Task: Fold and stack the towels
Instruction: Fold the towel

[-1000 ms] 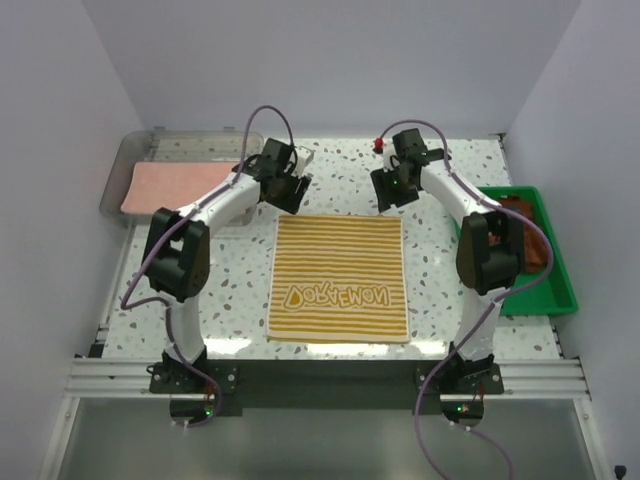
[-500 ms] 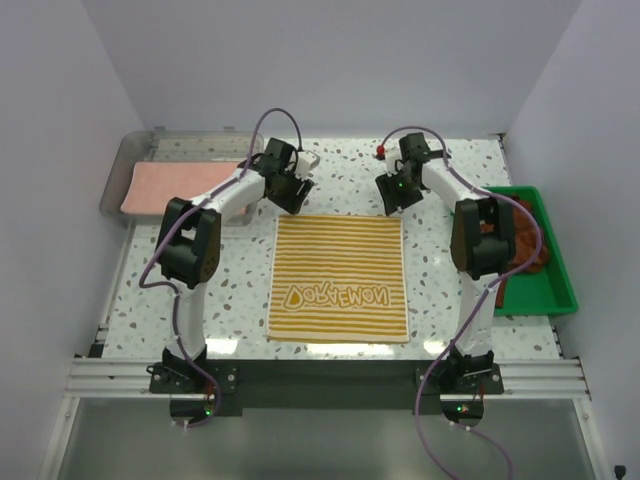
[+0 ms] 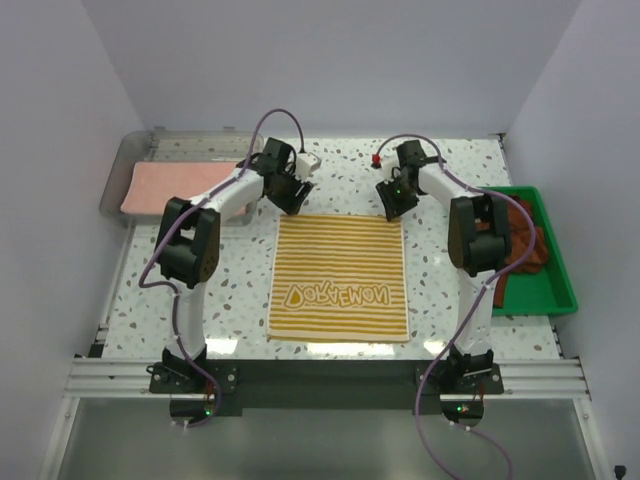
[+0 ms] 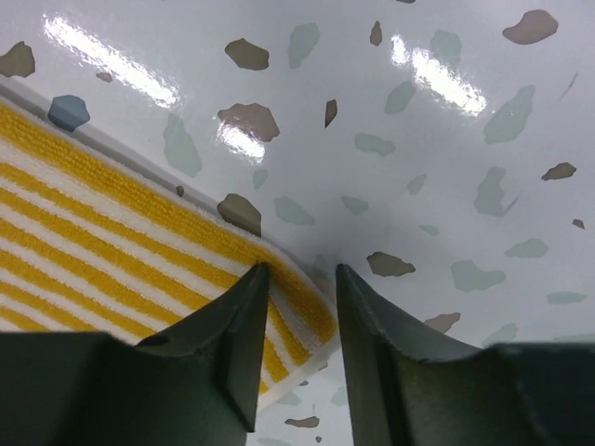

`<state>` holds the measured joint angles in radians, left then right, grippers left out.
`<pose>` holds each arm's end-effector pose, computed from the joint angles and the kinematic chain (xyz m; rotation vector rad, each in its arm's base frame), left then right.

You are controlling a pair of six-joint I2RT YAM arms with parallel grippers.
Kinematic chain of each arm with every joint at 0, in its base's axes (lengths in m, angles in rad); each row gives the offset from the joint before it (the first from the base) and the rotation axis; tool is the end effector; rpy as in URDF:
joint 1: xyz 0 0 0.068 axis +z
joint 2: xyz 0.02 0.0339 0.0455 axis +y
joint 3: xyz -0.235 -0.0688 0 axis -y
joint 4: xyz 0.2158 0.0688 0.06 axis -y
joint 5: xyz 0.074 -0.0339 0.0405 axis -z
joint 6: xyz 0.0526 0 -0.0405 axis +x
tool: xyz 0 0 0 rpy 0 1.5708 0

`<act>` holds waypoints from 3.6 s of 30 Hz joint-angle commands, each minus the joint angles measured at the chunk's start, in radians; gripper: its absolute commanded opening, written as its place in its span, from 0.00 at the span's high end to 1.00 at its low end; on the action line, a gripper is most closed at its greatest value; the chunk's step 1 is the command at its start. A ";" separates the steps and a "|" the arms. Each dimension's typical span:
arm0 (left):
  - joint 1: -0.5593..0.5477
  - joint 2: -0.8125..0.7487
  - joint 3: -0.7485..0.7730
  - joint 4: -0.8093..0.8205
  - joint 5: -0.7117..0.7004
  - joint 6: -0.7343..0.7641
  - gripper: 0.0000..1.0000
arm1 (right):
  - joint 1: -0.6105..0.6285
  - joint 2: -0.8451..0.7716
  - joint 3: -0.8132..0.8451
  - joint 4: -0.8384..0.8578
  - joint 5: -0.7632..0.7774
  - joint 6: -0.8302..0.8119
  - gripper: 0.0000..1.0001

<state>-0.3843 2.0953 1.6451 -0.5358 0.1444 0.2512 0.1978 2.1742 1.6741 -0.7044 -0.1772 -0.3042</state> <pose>0.3936 -0.1674 0.1719 0.8520 2.4124 -0.2358 0.4066 0.0909 0.1387 -0.7292 2.6612 0.2176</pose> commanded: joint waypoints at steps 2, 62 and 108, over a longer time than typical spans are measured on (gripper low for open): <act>0.012 -0.001 -0.004 0.010 0.037 0.092 0.38 | 0.000 0.036 -0.054 0.019 -0.031 -0.035 0.73; 0.025 0.115 0.120 -0.133 -0.104 0.166 1.00 | 0.012 -0.132 -0.054 0.069 0.257 0.013 1.00; -0.034 -0.705 -0.633 0.042 -0.204 -0.315 1.00 | 0.193 -0.757 -0.545 -0.158 0.262 0.295 1.00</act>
<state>-0.4416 1.4570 1.0519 -0.4568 0.0238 -0.0376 0.4236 1.4570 1.1671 -0.7479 0.0208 -0.0147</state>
